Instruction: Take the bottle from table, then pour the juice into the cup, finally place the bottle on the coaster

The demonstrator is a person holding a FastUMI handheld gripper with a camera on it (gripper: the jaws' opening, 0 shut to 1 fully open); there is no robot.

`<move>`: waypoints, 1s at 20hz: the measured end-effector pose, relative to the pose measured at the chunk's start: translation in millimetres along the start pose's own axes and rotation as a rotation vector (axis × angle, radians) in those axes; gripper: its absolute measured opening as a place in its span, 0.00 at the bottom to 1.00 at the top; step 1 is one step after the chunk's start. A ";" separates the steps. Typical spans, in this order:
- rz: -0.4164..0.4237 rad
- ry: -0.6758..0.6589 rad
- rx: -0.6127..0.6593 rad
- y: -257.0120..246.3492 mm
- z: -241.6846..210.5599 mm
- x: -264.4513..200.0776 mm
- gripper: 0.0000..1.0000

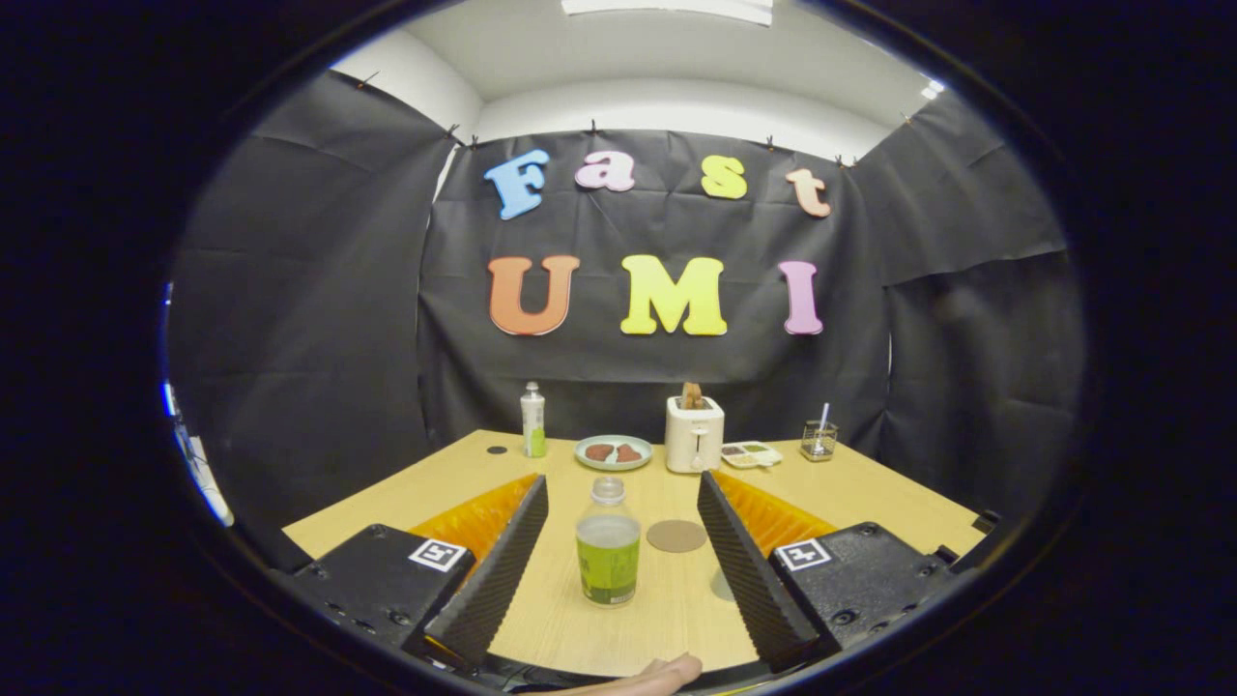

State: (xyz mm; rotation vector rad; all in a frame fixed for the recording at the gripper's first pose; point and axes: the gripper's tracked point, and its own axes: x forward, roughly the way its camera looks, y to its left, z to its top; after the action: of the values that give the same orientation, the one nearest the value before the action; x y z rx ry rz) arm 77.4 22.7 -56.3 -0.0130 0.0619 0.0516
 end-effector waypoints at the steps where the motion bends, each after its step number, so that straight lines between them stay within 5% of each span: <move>1: -0.001 0.005 0.004 2.0 -6.5 7.6 1.00; 9: -0.030 0.102 -0.014 11.9 -89.4 75.5 1.00; 20: -0.080 0.070 -0.072 15.4 -97.7 126.0 1.00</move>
State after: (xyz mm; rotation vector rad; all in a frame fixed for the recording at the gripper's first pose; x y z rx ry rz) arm 196.2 43.0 -161.8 -0.0889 0.1297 -0.0262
